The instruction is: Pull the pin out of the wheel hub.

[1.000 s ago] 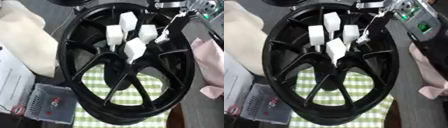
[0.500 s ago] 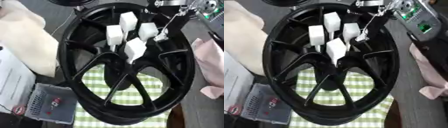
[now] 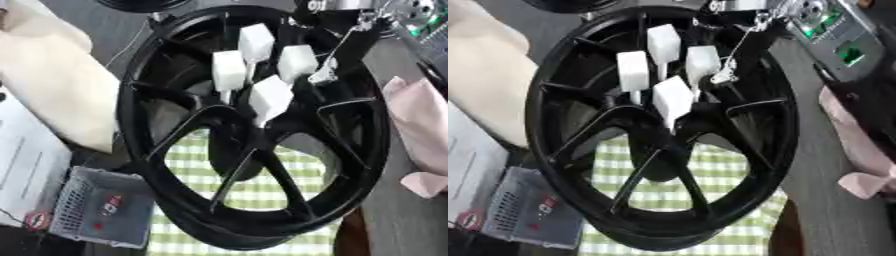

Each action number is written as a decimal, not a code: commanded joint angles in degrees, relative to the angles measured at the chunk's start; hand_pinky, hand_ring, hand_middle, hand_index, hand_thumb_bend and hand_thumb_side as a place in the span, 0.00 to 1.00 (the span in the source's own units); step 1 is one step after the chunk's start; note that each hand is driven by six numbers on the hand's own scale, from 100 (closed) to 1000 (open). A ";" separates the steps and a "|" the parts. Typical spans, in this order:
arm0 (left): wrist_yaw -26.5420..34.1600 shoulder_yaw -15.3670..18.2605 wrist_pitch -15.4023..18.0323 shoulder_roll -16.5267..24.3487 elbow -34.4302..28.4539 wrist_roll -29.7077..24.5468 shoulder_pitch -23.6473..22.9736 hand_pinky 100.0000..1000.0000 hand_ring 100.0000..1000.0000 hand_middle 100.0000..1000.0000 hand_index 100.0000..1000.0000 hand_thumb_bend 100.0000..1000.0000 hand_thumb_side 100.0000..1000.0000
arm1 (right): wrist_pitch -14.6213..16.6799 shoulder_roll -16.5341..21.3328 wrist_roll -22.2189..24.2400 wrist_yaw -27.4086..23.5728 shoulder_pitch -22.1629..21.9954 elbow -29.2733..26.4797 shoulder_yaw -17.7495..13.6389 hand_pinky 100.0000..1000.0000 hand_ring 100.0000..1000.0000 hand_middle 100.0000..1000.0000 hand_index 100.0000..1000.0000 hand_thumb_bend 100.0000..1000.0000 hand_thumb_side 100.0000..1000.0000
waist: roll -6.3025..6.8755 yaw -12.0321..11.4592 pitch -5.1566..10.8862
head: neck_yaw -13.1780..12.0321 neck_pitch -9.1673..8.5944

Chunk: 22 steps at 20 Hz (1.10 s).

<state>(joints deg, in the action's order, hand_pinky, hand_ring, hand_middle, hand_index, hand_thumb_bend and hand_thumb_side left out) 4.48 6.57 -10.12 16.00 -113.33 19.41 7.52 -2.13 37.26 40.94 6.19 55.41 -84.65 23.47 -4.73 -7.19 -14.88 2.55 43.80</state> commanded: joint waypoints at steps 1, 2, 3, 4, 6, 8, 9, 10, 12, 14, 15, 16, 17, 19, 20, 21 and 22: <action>-0.23 0.13 0.10 0.46 -1.15 -0.36 0.23 0.60 0.59 0.53 0.63 0.56 0.53 | -1.35 2.88 -0.93 -2.01 2.26 -2.90 -2.54 0.79 0.55 0.30 0.48 0.23 0.00 | 0.37 0.17 1.26 | -0.07 0.32; -0.25 0.16 0.10 0.50 -1.12 -0.38 0.15 0.60 0.59 0.52 0.63 0.56 0.53 | -1.87 3.38 -1.23 -2.78 2.89 -3.50 -3.24 0.79 0.55 0.30 0.47 0.23 0.00 | 0.42 0.27 1.34 | -0.05 0.32; -0.26 0.20 0.10 0.54 -1.09 -0.36 0.10 0.60 0.59 0.52 0.63 0.56 0.53 | -2.43 3.86 -1.44 -3.68 3.33 -4.03 -3.79 0.79 0.55 0.30 0.47 0.23 0.00 | 0.45 0.33 1.38 | -0.03 0.32; -0.29 0.24 0.10 0.60 -1.07 -0.34 0.02 0.60 0.59 0.52 0.63 0.55 0.53 | -2.99 4.61 -1.72 -4.65 3.90 -4.52 -4.57 0.79 0.55 0.31 0.47 0.23 0.00 | 0.52 0.46 1.46 | 0.03 0.32; -0.37 0.37 0.11 0.72 -1.05 -0.23 -0.13 0.60 0.59 0.52 0.63 0.55 0.53 | -4.03 6.31 -2.49 -6.59 4.48 -5.31 -6.48 0.79 0.55 0.31 0.47 0.23 0.00 | 0.68 0.79 1.59 | 0.05 0.32; -0.49 0.56 0.10 0.88 -1.05 -0.05 -0.24 0.60 0.58 0.52 0.63 0.55 0.53 | -4.80 8.48 -3.71 -8.48 4.05 -6.12 -8.74 0.79 0.55 0.31 0.47 0.22 0.00 | 0.88 1.22 1.66 | -0.12 0.32; -0.57 0.70 0.09 0.99 -1.06 0.09 -0.28 0.60 0.58 0.52 0.63 0.55 0.53 | -5.05 9.86 -4.51 -9.42 3.25 -6.60 -10.05 0.79 0.55 0.31 0.48 0.22 0.00 | 1.04 1.53 1.65 | -0.28 0.32; -0.66 0.89 0.09 1.08 -1.09 0.29 -0.30 0.60 0.58 0.52 0.63 0.55 0.53 | -5.25 11.31 -5.37 -10.37 2.11 -7.04 -11.46 0.80 0.55 0.31 0.48 0.22 0.00 | 1.23 1.91 1.59 | -0.50 0.32; -0.82 1.27 0.07 1.22 -1.14 0.71 -0.32 0.60 0.58 0.52 0.63 0.55 0.53 | -5.57 14.17 -7.12 -12.16 -0.53 -7.53 -14.21 0.80 0.55 0.33 0.49 0.21 0.00 | 1.70 2.64 1.36 | -1.02 0.32; -0.97 1.74 0.04 1.25 -1.20 1.24 -0.29 0.60 0.58 0.52 0.63 0.55 0.52 | -5.95 16.88 -8.78 -13.60 -3.19 -6.98 -16.89 0.80 0.56 0.35 0.50 0.22 0.00 | 2.37 3.60 0.96 | -1.77 0.07; -1.02 1.97 0.02 1.21 -1.23 1.51 -0.25 0.60 0.58 0.52 0.63 0.55 0.52 | -6.05 18.15 -9.56 -14.08 -4.45 -6.48 -18.15 0.80 0.56 0.35 0.50 0.22 0.00 | 2.76 4.03 0.70 | -2.12 -0.28; -0.96 2.13 0.10 1.11 -1.21 1.76 -0.13 0.60 0.58 0.52 0.63 0.55 0.52 | -6.21 19.44 -10.36 -14.56 -5.75 -5.83 -19.45 0.81 0.56 0.36 0.51 0.21 0.00 | 3.21 4.45 0.40 | -2.53 -0.70; -0.97 2.30 0.07 1.08 -1.20 1.98 -0.09 0.60 0.58 0.52 0.63 0.55 0.52 | -6.09 20.72 -11.14 -15.16 -7.02 -5.22 -20.72 0.81 0.57 0.36 0.51 0.21 0.00 | 3.63 4.77 0.15 | -2.80 -1.03; -1.03 2.74 -0.02 0.93 -1.24 2.48 0.10 0.60 0.58 0.52 0.63 0.55 0.52 | -6.10 23.28 -12.71 -15.67 -9.57 -3.54 -23.28 0.81 0.57 0.37 0.53 0.21 0.00 | 4.63 5.61 -0.48 | -3.52 -1.81; -1.04 2.89 -0.06 0.84 -1.25 2.69 0.23 0.60 0.58 0.52 0.63 0.55 0.52 | -6.03 24.53 -13.49 -15.69 -10.83 -2.64 -24.53 0.81 0.58 0.38 0.54 0.21 0.00 | 5.07 5.90 -0.78 | -3.81 -2.21; -1.03 3.01 -0.09 0.74 -1.25 2.87 0.34 0.60 0.58 0.52 0.63 0.55 0.52 | -5.98 25.42 -14.29 -15.48 -12.14 -1.54 -25.85 0.81 0.58 0.39 0.54 0.21 0.00 | 5.48 6.18 -1.07 | -4.06 -2.57; -1.01 3.06 -0.12 0.70 -1.26 2.98 0.42 0.60 0.58 0.52 0.63 0.55 0.52 | -5.64 25.75 -15.12 -15.27 -13.49 -0.72 -27.14 0.81 0.60 0.40 0.57 0.22 0.01 | 5.75 6.31 -1.30 | -4.27 -2.87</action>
<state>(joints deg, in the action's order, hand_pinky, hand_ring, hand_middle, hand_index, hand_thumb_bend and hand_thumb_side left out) 3.80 8.98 -10.26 16.03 -113.37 21.99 7.56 -7.98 59.63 26.94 -8.72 41.41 -86.11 -1.27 1.40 -0.76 -17.01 -1.29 41.92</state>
